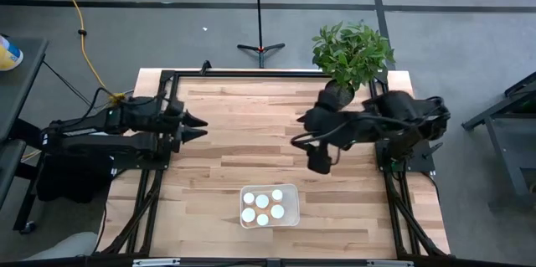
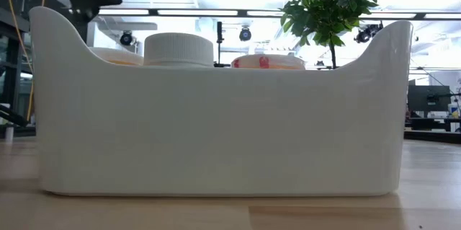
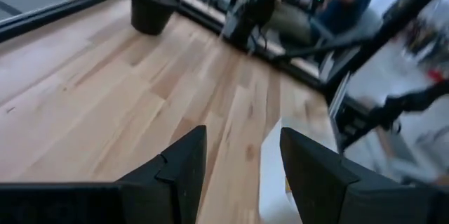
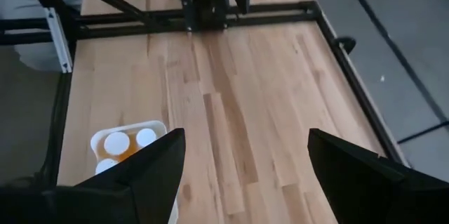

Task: Pick and place pill bottles into a basket
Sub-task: Return to Home Position

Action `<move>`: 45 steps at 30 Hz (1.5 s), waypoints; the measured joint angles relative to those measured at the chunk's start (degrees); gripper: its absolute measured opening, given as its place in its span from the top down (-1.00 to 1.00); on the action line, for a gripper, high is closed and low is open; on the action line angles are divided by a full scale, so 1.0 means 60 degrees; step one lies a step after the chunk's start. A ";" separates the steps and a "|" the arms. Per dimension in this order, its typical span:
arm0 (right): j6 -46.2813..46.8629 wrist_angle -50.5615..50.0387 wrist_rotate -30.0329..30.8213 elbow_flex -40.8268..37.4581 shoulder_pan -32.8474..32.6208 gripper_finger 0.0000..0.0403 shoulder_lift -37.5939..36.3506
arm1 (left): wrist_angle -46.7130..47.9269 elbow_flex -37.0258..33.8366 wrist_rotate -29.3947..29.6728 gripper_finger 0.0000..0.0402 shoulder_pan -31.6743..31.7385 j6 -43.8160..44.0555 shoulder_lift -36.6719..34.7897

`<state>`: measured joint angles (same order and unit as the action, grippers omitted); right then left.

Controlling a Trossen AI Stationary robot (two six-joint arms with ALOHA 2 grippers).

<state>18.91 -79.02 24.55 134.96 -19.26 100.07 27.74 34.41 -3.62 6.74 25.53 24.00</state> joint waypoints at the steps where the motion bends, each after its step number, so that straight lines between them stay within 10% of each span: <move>1: -0.0131 0.0002 0.0065 0.0000 -0.0045 -0.45 -0.0086 | -0.0106 -0.0171 0.0120 -0.08 0.0000 0.0198 -0.0236; 8: -0.0091 0.0272 0.1922 -0.0004 -0.0461 -0.45 -0.0729 | -0.0336 -0.0692 0.0441 -0.08 0.0000 0.0964 -0.1499; 15: 0.0179 0.0790 0.2105 -0.0959 -0.0500 -0.45 -0.1220 | -0.2588 -0.1156 -0.0923 -0.08 -0.0004 -0.1305 -0.2279; 23: 0.1513 0.4684 0.2788 -0.6855 -0.0767 -0.45 -0.4605 | -0.2527 -0.1633 -0.1832 -0.08 -0.0004 -0.1357 -0.2727; 32: -0.0275 1.2055 0.0568 -1.3173 -0.0213 -0.45 -0.9352 | -0.2532 -0.1782 -0.2260 -0.08 -0.0004 -0.1571 -0.2791; 45: -0.0672 1.3347 -0.0129 -1.6374 0.1496 -0.45 -1.1407 | -0.1844 -0.1775 -0.2094 -0.08 0.0000 -0.2433 -0.3787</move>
<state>14.87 1.06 23.78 36.71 -10.28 31.63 16.67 23.75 -16.18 6.74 10.93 1.28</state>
